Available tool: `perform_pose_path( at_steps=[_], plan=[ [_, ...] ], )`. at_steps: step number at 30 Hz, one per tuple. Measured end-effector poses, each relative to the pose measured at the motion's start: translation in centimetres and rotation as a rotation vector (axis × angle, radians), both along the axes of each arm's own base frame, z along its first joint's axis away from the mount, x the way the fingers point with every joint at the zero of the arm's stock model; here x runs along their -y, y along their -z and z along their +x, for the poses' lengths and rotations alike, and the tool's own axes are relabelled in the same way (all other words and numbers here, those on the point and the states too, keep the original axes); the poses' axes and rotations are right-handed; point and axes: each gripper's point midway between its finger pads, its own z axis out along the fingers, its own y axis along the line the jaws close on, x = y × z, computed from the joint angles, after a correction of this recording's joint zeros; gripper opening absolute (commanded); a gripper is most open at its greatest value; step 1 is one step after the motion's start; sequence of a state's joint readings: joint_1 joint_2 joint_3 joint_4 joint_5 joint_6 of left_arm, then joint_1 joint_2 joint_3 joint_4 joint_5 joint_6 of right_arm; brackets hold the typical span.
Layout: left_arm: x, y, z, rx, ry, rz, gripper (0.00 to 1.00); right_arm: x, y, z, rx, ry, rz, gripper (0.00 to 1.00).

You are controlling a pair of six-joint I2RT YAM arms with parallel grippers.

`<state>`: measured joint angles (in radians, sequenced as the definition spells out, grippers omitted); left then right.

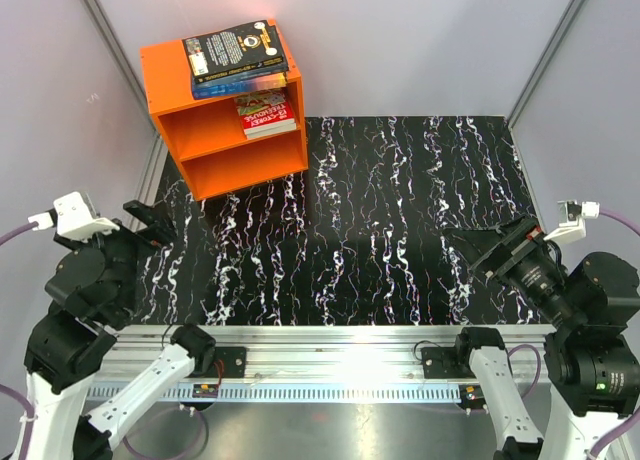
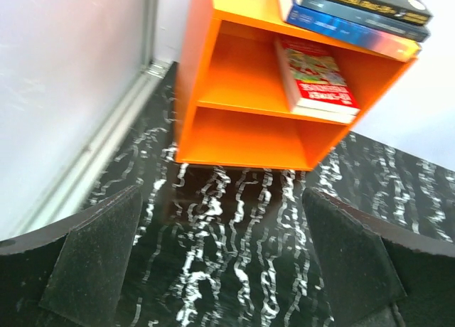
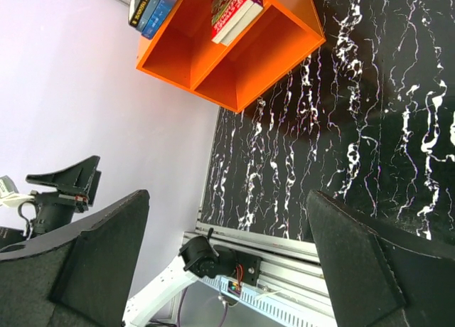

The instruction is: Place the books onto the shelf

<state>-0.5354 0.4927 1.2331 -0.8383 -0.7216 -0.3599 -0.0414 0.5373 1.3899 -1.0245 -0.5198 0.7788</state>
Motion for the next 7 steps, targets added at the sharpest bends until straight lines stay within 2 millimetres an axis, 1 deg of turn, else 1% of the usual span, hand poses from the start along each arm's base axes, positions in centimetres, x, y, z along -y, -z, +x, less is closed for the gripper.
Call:
perform_pose_path(
  at_steps=[3, 7],
  plan=[
    [-0.50, 0.27, 0.09, -0.009, -0.026, 0.032, 0.99, 0.09, 0.05, 0.08, -0.004, 0.008, 0.003, 1.00],
    [-0.60, 0.90, 0.48, -0.024, -0.038, 0.068, 0.99, 0.08, 0.56, 0.27, -0.014, 0.007, 0.005, 1.00]
  ],
)
